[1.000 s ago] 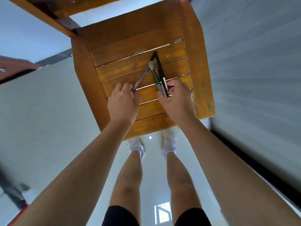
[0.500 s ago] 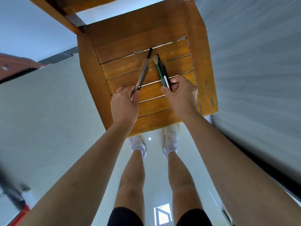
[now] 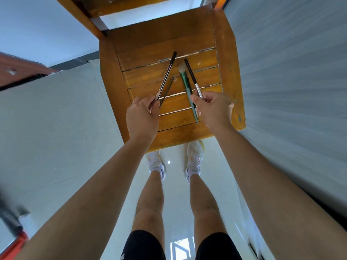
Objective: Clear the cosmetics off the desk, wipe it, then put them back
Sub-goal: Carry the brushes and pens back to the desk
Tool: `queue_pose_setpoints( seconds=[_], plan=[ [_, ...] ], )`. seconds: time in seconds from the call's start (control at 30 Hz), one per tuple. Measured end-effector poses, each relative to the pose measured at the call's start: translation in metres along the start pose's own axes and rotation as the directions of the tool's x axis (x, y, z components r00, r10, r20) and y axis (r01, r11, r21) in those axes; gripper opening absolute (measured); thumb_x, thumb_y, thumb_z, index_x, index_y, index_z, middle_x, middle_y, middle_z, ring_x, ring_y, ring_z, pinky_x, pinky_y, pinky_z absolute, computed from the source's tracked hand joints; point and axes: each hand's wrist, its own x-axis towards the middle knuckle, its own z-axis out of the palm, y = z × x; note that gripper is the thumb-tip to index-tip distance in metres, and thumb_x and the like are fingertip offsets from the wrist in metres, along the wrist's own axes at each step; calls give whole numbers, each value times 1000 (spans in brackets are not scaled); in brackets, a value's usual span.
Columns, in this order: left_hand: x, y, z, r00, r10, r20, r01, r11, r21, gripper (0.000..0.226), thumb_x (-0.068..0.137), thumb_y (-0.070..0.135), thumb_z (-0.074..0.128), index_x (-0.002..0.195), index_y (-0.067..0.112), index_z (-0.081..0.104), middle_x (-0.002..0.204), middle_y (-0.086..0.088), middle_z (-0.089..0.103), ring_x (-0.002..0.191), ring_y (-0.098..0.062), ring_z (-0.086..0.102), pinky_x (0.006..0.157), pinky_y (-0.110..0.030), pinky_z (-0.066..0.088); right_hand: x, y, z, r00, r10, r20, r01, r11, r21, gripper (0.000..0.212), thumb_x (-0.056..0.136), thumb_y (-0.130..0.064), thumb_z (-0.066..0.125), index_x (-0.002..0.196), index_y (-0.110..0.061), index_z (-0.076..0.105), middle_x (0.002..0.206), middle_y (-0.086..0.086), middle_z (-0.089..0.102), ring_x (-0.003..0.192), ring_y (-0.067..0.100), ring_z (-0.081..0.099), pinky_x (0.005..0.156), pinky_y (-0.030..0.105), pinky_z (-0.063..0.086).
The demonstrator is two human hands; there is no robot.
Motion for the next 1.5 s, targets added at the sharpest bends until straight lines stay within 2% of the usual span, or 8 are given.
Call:
queue_pose_setpoints(
  seconds=[0.2, 0.3, 0.63, 1.0, 1.03, 1.07, 1.3, 1.5],
  plan=[
    [-10, 48, -62, 996, -57, -61, 57, 998, -13, 33, 98, 42, 56, 113, 20, 75, 96, 0, 70, 81, -12, 59, 62, -15, 36, -28, -48, -57, 997, -69, -20, 68, 997, -21, 36, 87, -50, 72, 102, -18, 78, 80, -10, 74, 62, 9, 67, 49, 22, 52],
    [-25, 83, -116, 984, -120, -130, 106, 988, -109, 29, 97, 39, 58, 110, 19, 76, 96, -1, 71, 82, -15, 63, 68, -16, 40, -56, -89, -96, 981, -193, -17, 192, 980, -46, 33, 88, -55, 68, 101, -27, 79, 60, -34, 57, 65, -8, 63, 47, 10, 39],
    [-166, 106, -336, 788, -353, -505, 149, 905, -399, 17, 90, 28, 70, 103, 20, 78, 84, 4, 69, 71, -6, 62, 73, -27, 53, -192, -249, -139, 813, -539, 221, 528, 842, 113, 35, 88, -55, 67, 107, -27, 79, 77, -15, 72, 70, 8, 66, 61, 22, 51],
    [-398, -28, -484, 344, -648, -680, 157, 754, -638, 11, 88, 30, 72, 96, 27, 78, 78, 17, 63, 75, 5, 59, 63, -9, 39, -456, -358, -52, 280, -848, 451, 887, 408, 217, 35, 91, -46, 66, 76, -16, 75, 58, 4, 61, 57, 17, 55, 62, 31, 43],
    [-426, -48, -492, 305, -654, -693, 160, 752, -639, 11, 88, 29, 72, 96, 26, 78, 79, 17, 63, 74, 6, 59, 62, -8, 37, -490, -359, -39, 237, -852, 467, 875, 396, 279, 40, 90, -40, 70, 67, -12, 54, 54, 3, 54, 52, 13, 47, 59, 29, 40],
    [-455, -69, -501, 265, -658, -705, 164, 751, -639, 10, 88, 29, 72, 96, 26, 78, 79, 16, 63, 73, 4, 59, 61, -7, 36, -526, -358, -23, 180, -862, 474, 869, 365, 333, 42, 90, -36, 71, 57, -32, 46, 51, 0, 46, 51, 10, 40, 57, 28, 36],
    [-677, -224, -549, -40, -642, -766, 268, 731, -627, 7, 88, 29, 71, 90, 30, 78, 72, 7, 63, 66, -5, 58, 58, -14, 36, -761, -323, 117, -114, -792, 600, 852, 233, 469, 12, 87, -33, 75, 82, -23, 79, 47, -13, 51, 48, 3, 47, 53, 17, 34],
    [-797, -327, -570, -235, -674, -701, 313, 630, -711, 7, 88, 31, 71, 88, 28, 78, 71, 8, 64, 66, -10, 60, 62, -30, 44, -897, -288, 210, -319, -644, 695, 861, 110, 497, 15, 86, -39, 74, 95, -28, 81, 60, -24, 60, 63, 2, 58, 58, 16, 39]
  ],
)
